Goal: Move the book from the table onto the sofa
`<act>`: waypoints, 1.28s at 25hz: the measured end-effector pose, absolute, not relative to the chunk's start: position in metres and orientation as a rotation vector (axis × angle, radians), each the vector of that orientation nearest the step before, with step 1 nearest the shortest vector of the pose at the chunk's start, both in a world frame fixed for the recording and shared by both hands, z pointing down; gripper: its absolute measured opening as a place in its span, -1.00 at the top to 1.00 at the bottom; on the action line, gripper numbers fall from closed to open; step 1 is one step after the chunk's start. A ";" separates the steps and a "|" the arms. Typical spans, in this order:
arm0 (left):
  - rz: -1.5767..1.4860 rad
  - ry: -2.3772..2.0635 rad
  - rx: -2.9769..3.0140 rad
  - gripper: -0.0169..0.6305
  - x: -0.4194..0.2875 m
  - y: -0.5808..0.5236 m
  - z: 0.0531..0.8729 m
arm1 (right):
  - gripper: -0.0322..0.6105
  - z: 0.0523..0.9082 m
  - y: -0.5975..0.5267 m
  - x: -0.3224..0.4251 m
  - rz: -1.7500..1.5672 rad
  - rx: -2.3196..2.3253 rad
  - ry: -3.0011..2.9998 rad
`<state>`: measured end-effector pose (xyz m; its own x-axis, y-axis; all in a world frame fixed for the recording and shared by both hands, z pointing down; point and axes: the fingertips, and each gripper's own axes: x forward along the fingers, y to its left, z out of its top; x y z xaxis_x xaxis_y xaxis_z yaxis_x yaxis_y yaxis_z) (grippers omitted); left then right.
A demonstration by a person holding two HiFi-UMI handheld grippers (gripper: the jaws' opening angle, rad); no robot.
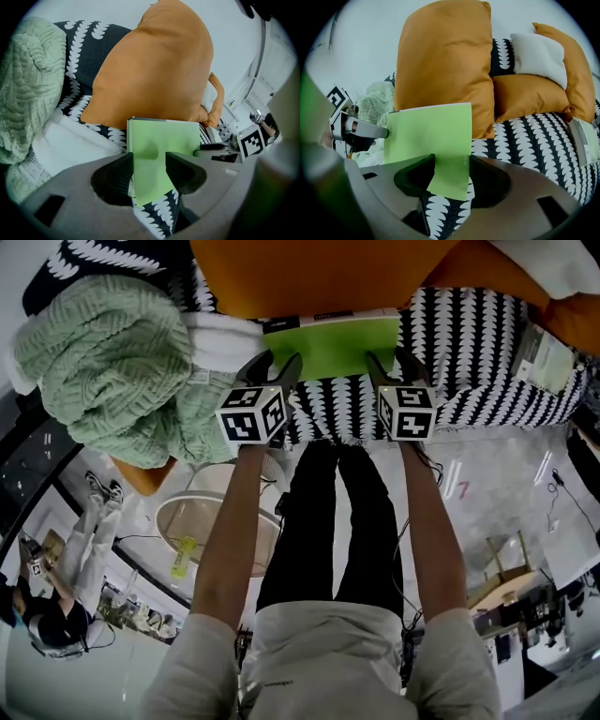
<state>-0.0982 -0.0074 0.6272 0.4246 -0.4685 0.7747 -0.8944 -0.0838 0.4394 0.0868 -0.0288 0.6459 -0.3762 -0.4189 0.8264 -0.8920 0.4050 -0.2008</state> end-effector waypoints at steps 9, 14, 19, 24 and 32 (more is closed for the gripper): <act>0.499 -1.175 1.696 0.36 -0.111 -0.010 0.626 | 0.19 0.645 -0.029 0.083 0.933 1.139 -1.955; 0.517 -1.191 1.663 0.36 -0.111 -0.001 0.635 | 0.19 0.653 -0.031 0.092 0.962 1.138 -1.922; 0.518 -1.208 1.656 0.36 -0.115 0.010 0.622 | 0.19 0.634 -0.029 0.090 0.946 1.151 -1.926; 0.507 -1.217 1.662 0.36 -0.104 0.017 0.599 | 0.19 0.608 -0.022 0.094 0.925 1.147 -1.938; 0.459 -1.252 1.700 0.36 -0.066 0.036 0.516 | 0.19 0.532 0.019 0.081 0.858 1.001 -2.005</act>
<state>-0.0664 0.0364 0.5163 0.4070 -0.5332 0.7417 -0.8860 -0.0332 0.4624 0.0806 0.0189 0.5320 -0.4346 -0.3639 0.8238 -0.8473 0.4752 -0.2371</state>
